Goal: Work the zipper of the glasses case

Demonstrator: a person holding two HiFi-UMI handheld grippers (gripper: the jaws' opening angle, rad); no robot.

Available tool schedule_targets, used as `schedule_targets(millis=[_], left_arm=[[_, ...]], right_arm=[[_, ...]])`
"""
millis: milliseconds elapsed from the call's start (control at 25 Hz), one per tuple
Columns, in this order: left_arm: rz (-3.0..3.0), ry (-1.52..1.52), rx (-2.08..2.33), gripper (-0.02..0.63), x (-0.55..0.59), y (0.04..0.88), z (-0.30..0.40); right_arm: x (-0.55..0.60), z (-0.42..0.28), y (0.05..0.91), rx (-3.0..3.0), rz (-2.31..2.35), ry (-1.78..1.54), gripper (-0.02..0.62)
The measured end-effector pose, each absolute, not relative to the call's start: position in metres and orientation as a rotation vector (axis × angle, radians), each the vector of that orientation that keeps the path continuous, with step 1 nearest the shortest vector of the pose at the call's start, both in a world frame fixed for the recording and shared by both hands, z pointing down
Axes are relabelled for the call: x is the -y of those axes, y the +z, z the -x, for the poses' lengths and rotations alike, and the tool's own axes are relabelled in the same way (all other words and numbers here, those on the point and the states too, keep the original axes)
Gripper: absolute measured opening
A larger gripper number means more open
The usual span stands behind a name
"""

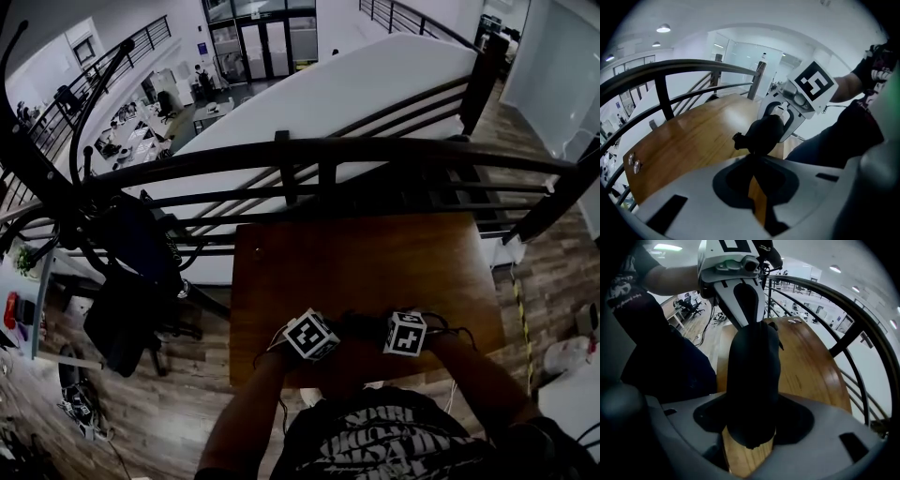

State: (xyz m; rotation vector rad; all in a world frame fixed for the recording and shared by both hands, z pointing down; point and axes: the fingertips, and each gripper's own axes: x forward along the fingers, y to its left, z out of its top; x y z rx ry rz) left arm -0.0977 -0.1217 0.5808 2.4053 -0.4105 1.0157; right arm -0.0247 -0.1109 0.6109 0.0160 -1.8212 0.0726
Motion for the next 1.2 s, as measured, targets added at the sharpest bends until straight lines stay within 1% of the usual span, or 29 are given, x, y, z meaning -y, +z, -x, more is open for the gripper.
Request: schedule_targets(millis=[280,520,760,960,1200], left_arm=[[-2.349,0.943,0.465,0.005,0.119,0.644,0.082],[-2.311,0.988,0.490,0.005,0.130,0.684,0.073],[-2.264,0.989,0.527,0.005,0.133,0.707,0.061],[-2.222,1.004,0.514,0.005,0.128,0.724,0.056],[-2.187,1.016,0.548,0.005,0.128,0.732,0.056]], right_arm=[[0.101,0.010,0.663,1.985,-0.099,0.133,0.250],[0.114,0.001,0.696,1.989,-0.096,0.127,0.253],[0.117,-0.012,0.715,1.996,-0.026,0.159,0.255],[0.120,-0.020,0.719,2.040,-0.015,0.179,0.287],[0.118,-0.020,0.712,2.086,0.032,0.089,0.293]])
